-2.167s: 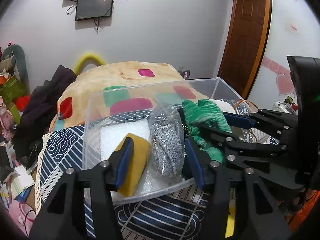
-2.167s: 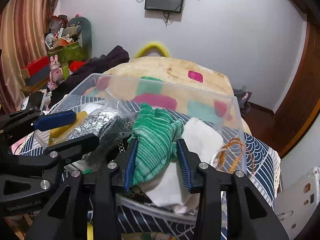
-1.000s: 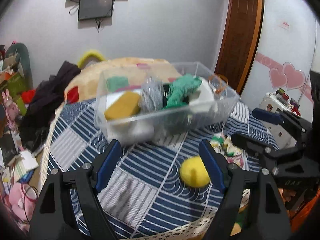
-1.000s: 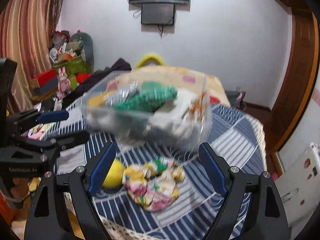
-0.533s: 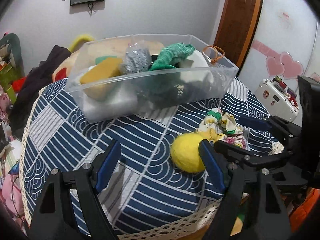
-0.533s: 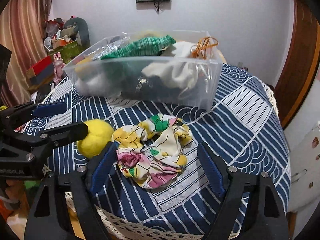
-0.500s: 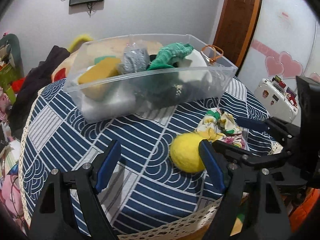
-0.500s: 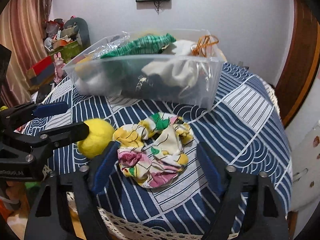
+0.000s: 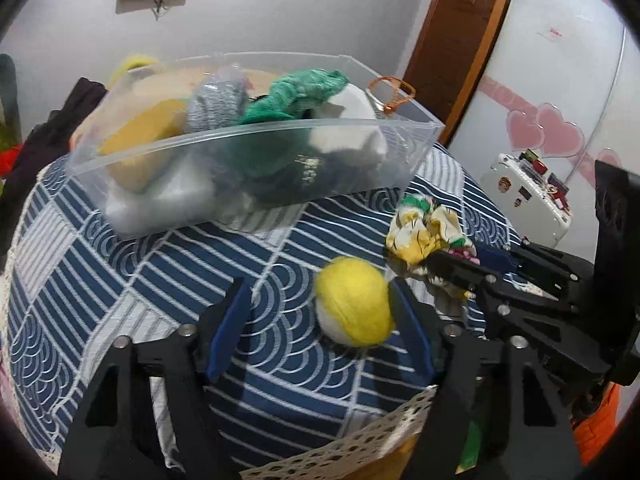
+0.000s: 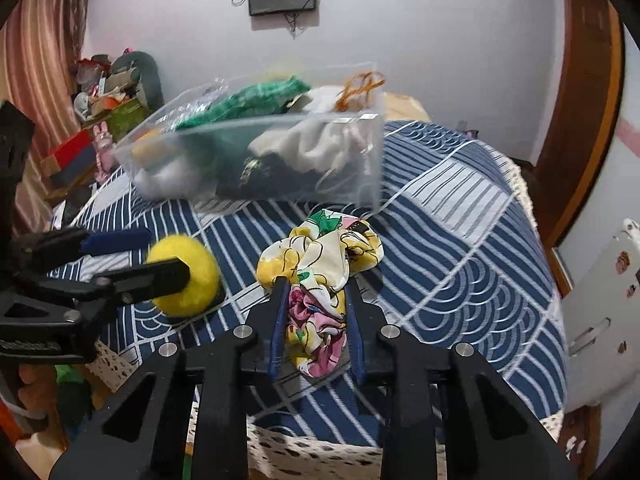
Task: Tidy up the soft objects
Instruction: 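Grasp the yellow ball with the left tool while the right tool grasps the floral scrunchie, then place the ball into the box with the left tool while the right tool places the scrunchie in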
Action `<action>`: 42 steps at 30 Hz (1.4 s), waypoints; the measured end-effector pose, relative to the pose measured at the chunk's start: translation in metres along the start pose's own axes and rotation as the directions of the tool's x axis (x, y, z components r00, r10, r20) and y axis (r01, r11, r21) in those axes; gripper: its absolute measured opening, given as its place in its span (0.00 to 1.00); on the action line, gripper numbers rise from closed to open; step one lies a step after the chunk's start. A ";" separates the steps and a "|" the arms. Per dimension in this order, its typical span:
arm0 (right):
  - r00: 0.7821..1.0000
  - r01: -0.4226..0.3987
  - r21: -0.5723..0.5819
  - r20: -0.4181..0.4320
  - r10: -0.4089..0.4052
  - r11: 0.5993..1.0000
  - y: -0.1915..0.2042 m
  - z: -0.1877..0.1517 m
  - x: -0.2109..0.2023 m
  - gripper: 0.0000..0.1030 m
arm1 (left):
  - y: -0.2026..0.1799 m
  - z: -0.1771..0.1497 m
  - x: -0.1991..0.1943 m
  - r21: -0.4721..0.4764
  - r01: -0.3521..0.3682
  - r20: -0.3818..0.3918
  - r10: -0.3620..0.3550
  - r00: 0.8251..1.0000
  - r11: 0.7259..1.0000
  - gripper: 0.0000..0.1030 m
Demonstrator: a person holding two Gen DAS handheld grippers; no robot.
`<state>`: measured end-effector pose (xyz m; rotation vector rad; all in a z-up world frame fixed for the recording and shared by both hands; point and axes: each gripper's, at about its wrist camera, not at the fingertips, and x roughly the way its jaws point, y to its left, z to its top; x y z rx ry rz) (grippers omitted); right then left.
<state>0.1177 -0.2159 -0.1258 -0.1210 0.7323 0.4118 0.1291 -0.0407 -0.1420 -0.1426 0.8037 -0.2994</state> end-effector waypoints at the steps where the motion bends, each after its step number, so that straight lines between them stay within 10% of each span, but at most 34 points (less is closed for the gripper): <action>1: 1.000 0.005 0.002 0.008 -0.005 1.000 -0.002 0.000 -0.003 0.23 | -0.003 0.000 0.002 0.004 0.011 -0.005 -0.011 1.000 1.000 0.60; 6: 0.999 0.011 0.004 0.037 -0.011 1.000 0.004 0.007 -0.010 0.23 | -0.019 0.000 0.012 0.039 0.058 -0.037 -0.056 0.998 0.998 0.36; 42: 0.969 -0.006 -0.060 0.245 0.021 0.998 0.033 0.103 0.003 0.23 | 0.036 0.097 -0.039 -0.030 -0.119 0.276 0.123 0.953 0.992 0.35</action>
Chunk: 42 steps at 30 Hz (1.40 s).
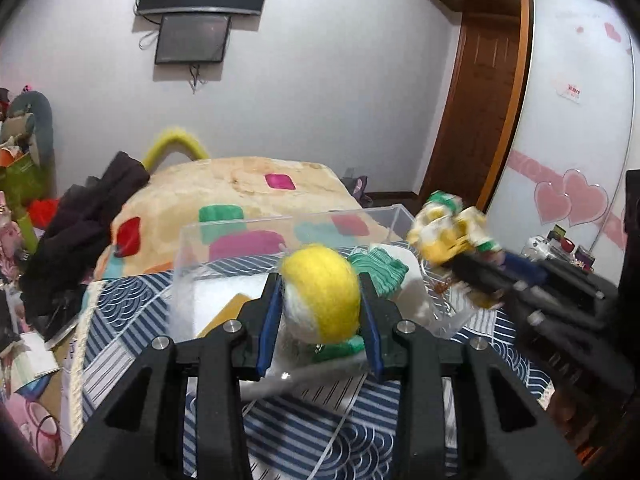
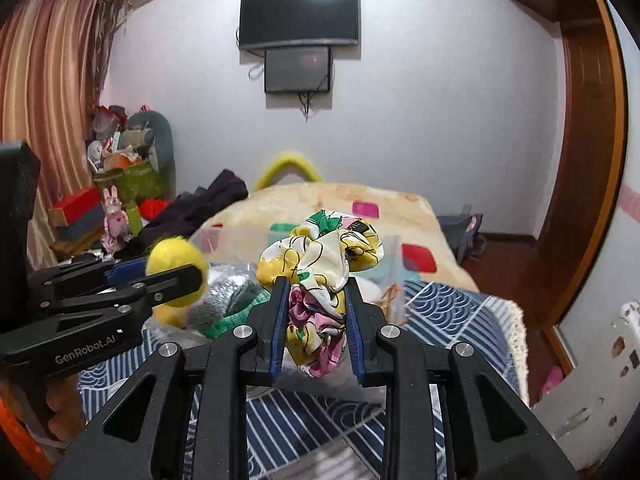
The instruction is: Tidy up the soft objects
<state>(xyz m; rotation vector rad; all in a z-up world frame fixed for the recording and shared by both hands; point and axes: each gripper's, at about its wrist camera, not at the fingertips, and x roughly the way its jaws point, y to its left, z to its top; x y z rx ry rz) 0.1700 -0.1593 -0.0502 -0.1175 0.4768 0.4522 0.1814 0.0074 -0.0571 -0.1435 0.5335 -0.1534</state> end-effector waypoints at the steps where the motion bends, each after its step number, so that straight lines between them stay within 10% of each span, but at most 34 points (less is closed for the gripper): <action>1: 1.000 -0.002 0.002 -0.019 0.002 1.000 0.001 -0.002 0.009 0.23 | -0.002 0.001 0.007 0.005 0.000 -0.008 0.000 1.000 1.000 0.35; 9: 0.990 0.009 0.001 -0.138 -0.009 1.000 0.004 -0.023 0.044 0.25 | -0.004 -0.015 0.064 0.013 -0.018 -0.126 0.019 0.992 1.000 0.37; 19: 0.993 0.009 0.004 -0.118 -0.008 1.000 -0.004 -0.022 0.014 0.48 | 0.007 -0.018 0.034 -0.026 0.000 -0.077 -0.002 0.997 1.000 0.54; 42: 0.972 0.016 0.000 0.236 -0.016 1.000 0.018 0.016 -0.100 0.93 | -0.002 -0.014 -0.119 -0.017 -0.112 0.199 0.113 0.973 0.994 0.81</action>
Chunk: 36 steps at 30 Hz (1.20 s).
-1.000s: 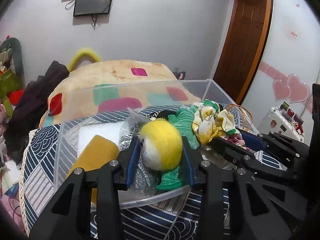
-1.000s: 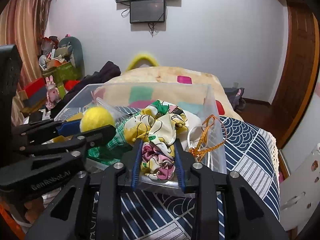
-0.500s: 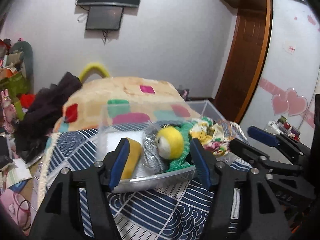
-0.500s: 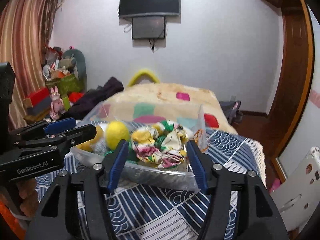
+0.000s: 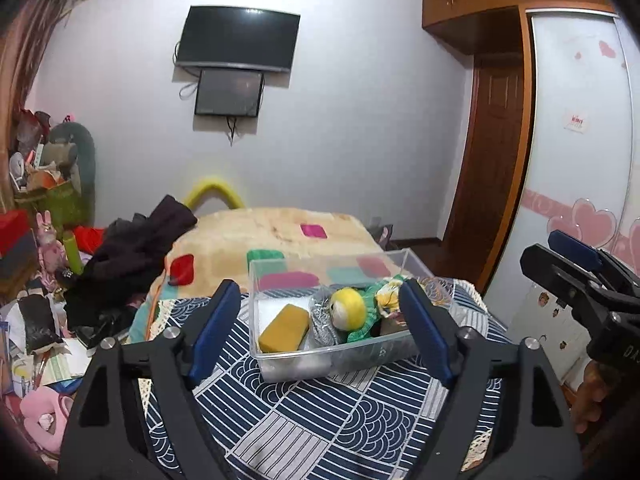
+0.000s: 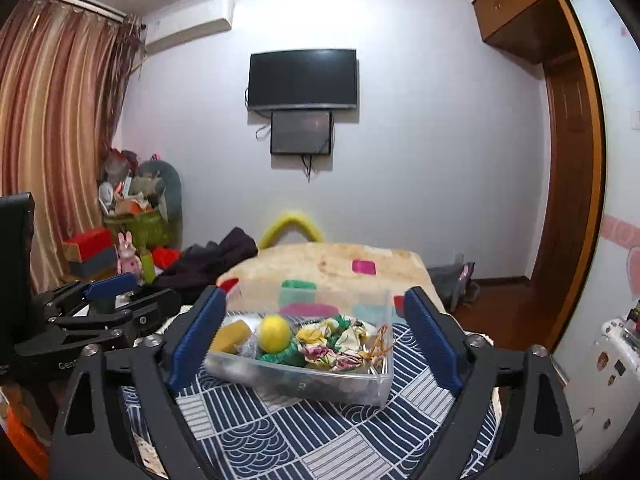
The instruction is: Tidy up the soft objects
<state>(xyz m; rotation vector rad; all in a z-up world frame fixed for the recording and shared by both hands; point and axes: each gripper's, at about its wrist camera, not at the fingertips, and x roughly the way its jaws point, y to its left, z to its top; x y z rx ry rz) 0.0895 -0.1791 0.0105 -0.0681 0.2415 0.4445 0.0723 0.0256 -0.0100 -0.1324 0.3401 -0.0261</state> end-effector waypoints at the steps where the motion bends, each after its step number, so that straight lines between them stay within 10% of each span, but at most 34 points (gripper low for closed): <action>1: 1.000 0.004 0.002 0.009 -0.004 1.000 0.000 0.000 -0.003 0.97 | -0.001 0.001 -0.003 0.002 0.000 0.009 0.000 1.000 1.000 0.83; 36: 1.000 0.007 0.033 0.026 -0.007 0.999 0.005 -0.008 -0.022 1.00 | -0.019 -0.001 -0.048 0.055 -0.012 0.115 0.005 0.993 0.998 0.96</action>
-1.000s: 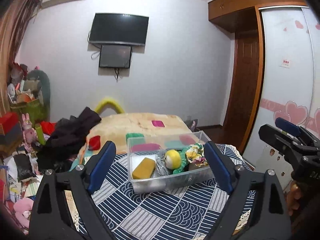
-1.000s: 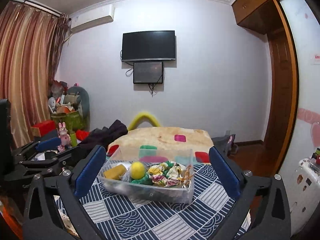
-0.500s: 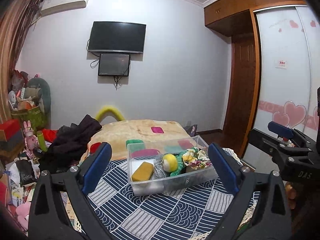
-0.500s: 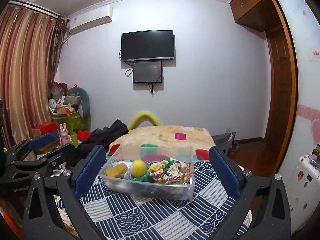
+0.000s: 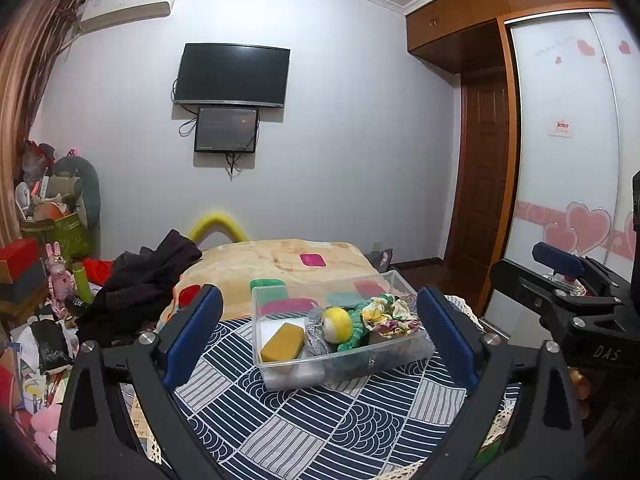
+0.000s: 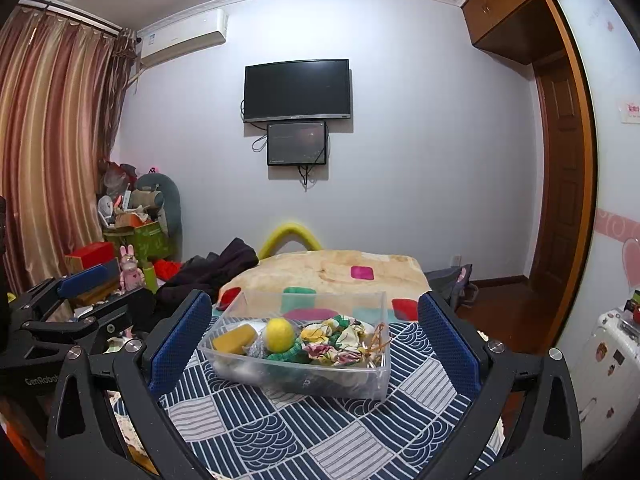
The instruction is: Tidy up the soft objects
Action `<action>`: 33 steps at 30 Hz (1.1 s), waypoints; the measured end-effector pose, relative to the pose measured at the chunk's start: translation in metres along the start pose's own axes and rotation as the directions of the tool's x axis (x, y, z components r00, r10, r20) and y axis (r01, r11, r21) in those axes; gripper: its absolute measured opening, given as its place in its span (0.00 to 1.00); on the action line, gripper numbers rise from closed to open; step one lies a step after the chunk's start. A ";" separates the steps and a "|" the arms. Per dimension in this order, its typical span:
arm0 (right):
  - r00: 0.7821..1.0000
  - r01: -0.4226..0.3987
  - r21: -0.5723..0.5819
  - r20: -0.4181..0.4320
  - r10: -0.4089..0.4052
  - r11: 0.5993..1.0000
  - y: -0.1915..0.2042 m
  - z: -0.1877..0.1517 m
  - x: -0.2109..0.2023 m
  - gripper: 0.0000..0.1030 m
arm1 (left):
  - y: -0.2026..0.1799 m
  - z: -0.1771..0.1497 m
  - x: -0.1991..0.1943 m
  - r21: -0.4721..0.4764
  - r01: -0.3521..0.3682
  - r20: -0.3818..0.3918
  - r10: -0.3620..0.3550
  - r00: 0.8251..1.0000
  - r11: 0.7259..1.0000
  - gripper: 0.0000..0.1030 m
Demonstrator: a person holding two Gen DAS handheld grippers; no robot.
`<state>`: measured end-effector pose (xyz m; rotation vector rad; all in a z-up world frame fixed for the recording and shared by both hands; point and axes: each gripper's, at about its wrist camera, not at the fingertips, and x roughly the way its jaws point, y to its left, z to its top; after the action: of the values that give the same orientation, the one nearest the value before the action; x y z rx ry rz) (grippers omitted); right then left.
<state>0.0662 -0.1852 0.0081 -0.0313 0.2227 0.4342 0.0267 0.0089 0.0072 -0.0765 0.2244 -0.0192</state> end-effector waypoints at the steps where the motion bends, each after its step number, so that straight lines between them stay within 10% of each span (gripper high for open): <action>1: 1.000 0.000 0.000 0.000 0.000 1.000 0.000 0.000 0.000 1.00 | 0.000 0.000 0.000 0.000 0.001 -0.001 -0.001 1.000 1.000 0.96; 33: 1.000 0.000 -0.002 -0.004 0.000 1.000 0.002 0.000 0.001 1.00 | 0.002 -0.001 -0.001 -0.019 0.013 -0.007 -0.013 1.000 1.000 0.96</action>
<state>0.0659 -0.1836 0.0077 -0.0342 0.2266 0.4347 0.0260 0.0105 0.0066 -0.0966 0.2315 -0.0307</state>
